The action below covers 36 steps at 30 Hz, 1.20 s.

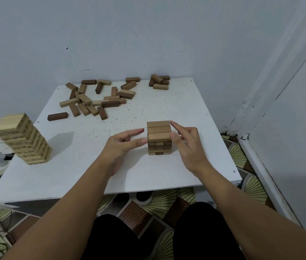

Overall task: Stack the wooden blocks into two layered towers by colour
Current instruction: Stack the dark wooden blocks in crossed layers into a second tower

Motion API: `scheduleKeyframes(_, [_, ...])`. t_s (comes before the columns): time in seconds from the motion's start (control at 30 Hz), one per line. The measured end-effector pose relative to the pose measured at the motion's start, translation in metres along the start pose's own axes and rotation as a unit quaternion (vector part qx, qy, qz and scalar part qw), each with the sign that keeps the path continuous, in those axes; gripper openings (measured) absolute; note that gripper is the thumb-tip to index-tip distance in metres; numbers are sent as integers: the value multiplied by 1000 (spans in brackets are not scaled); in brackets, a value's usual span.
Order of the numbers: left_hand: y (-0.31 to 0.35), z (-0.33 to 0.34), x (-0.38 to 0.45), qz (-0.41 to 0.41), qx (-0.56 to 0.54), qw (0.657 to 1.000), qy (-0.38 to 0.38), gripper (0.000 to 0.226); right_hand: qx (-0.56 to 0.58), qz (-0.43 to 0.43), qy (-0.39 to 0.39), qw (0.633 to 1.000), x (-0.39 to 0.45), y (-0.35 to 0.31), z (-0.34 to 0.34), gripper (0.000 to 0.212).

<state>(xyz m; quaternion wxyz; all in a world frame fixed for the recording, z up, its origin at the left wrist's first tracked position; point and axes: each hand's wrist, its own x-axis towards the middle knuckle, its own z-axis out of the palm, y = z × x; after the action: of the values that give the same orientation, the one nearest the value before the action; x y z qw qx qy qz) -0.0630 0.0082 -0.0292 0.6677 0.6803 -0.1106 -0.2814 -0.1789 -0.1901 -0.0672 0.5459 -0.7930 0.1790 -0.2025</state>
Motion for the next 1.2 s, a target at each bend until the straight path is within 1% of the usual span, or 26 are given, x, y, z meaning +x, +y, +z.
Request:
scheduleKeyframes(0.17, [2, 0, -2, -3, 0, 1000, -6, 54, 1, 8, 0, 1000, -1, -1, 0, 64])
scheduleKeyframes(0.3, [2, -1, -2, 1, 0, 1000, -10, 48, -9, 11, -4, 1000, -1, 0, 0, 74])
scheduleKeyframes(0.37, [1, -2, -1, 4, -1, 1000, -13, 46, -13, 14, -3, 1000, 0, 1, 0, 76])
scheduleKeyframes(0.53, [-2, -3, 3, 12, 15, 1000, -19, 55, -13, 21, -3, 1000, -1, -1, 0, 78])
scheduleKeyframes(0.67, [-3, -4, 4, 11, 21, 999, -25, 54, -17, 21, -7, 1000, -1, -3, 0, 77])
scheduleKeyframes(0.83, [-4, -8, 5, -8, -4, 1000, -20, 57, 47, 34, 9, 998, -3, -9, -3, 63])
scheduleKeyframes(0.9, [-4, -9, 7, -14, -15, 1000, -22, 58, 77, 50, 18, 996, -2, -8, -5, 63])
scheduleKeyframes(0.93, [-2, -9, 10, -15, -18, 1000, -13, 54, 87, 61, 30, 994, 1, -8, -6, 63])
scheduleKeyframes(1.0, [3, -8, 20, -4, -5, 1000, 29, 33, 99, 88, 58, 989, 11, -10, -11, 53])
scheduleKeyframes(1.07, [9, -8, 37, 32, 48, 995, 85, 14, 76, 103, 74, 989, 28, -14, -17, 40])
scheduleKeyframes(1.13, [17, -6, 58, 71, 108, 984, 124, 11, 10, 100, 55, 993, 49, -16, -24, 35])
scheduleKeyframes(1.2, [24, -5, 81, 97, 172, 972, 131, 15, -65, 82, 18, 994, 72, -18, -29, 31])
